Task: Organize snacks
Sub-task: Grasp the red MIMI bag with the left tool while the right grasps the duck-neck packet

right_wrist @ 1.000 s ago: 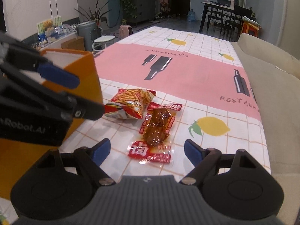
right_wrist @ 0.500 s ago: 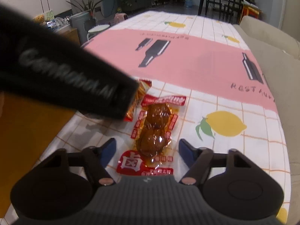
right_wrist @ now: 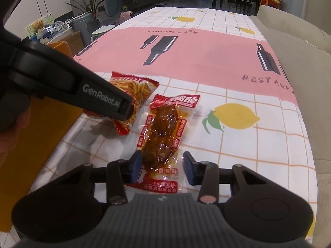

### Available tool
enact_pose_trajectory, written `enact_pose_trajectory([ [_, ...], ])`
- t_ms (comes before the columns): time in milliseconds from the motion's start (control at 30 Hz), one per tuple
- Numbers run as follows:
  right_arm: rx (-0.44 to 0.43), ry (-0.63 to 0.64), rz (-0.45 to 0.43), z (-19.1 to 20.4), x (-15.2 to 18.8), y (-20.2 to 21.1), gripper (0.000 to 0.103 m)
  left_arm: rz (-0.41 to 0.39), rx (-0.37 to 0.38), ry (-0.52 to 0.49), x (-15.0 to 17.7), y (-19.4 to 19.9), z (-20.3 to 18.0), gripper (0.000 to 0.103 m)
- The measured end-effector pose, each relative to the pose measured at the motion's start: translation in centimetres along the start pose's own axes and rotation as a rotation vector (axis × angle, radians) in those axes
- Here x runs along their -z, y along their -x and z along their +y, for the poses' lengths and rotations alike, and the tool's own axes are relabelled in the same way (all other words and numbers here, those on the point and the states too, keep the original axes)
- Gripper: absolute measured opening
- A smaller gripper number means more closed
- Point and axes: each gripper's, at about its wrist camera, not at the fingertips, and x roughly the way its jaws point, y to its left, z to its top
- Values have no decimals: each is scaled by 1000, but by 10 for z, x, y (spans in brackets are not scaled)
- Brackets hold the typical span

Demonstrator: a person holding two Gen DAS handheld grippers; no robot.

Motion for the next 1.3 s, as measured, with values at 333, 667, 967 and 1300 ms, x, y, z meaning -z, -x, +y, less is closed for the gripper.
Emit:
enact_pose_trajectory([
  [333,8,5,62,-9,29,27,41,30,15,7,43,25,-9,44],
  [667,-5,-18,32,-13,61,57,48,-6,38,14,78,43,-9,48],
  [967,49,-6,-44,-6,50,48,75,-44,54,154,70,43,6,82],
  [1300,40,-66,-56,-15,44,30,74,17,31,277,65,23,14,73],
])
